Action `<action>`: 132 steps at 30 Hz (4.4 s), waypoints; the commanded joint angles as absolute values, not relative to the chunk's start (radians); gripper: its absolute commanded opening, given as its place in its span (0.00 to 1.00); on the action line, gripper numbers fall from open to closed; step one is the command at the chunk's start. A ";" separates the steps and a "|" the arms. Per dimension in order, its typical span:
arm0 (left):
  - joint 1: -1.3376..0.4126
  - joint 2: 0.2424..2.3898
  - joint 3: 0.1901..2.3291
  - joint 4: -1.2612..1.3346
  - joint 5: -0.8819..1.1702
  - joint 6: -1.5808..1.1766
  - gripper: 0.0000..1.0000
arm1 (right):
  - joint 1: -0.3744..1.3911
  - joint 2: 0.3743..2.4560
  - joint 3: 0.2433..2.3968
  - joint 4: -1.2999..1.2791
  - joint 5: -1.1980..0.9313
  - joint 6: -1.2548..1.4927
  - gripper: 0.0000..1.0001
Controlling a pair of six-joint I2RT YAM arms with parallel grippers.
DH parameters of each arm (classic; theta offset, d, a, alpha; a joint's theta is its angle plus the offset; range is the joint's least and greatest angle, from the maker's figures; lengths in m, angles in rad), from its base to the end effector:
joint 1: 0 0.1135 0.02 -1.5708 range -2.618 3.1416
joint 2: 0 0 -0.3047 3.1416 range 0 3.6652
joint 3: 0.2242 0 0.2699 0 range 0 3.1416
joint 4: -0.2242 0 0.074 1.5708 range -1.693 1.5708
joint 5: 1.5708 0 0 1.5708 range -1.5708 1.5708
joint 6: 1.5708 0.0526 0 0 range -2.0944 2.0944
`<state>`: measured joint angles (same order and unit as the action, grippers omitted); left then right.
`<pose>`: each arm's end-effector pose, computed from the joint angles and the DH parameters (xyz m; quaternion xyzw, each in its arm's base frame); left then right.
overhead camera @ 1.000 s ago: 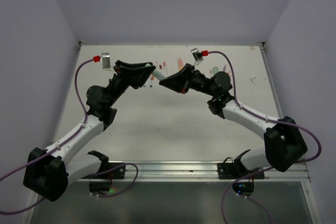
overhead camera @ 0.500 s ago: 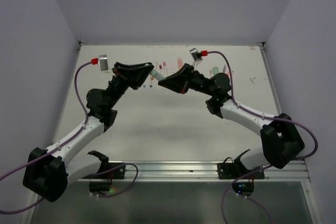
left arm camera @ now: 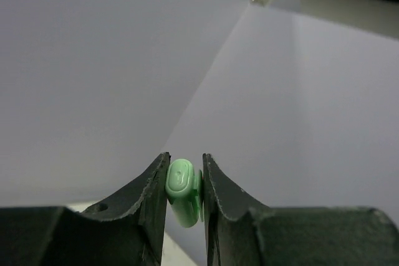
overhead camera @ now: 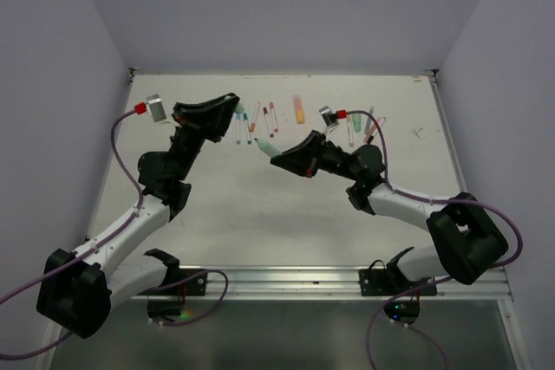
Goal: Open the pen caps
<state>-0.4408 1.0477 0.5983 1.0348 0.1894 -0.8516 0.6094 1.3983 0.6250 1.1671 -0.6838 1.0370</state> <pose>0.2089 -0.1095 0.3866 -0.0145 0.4780 -0.5639 0.6733 0.2302 0.2012 0.3169 -0.1616 0.5702 0.7012 0.3963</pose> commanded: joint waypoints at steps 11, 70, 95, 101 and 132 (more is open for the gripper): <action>-0.362 1.009 0.767 0.710 0.199 -0.738 0.00 | 0.580 1.269 0.479 0.797 -0.602 0.798 0.00; -0.259 1.525 0.954 -0.540 -0.246 -0.419 0.94 | 0.348 1.286 0.756 -0.348 0.224 0.440 0.81; -0.259 1.163 0.839 -0.219 -0.049 -0.279 1.00 | 0.414 2.245 1.896 -0.357 0.080 0.157 0.69; -0.259 1.169 0.836 -0.229 -0.061 -0.261 1.00 | 0.431 2.365 1.988 -0.362 0.098 0.147 0.65; -0.287 1.215 1.027 -0.185 0.405 -0.298 1.00 | 0.528 1.625 1.405 -0.618 -0.546 -0.328 0.00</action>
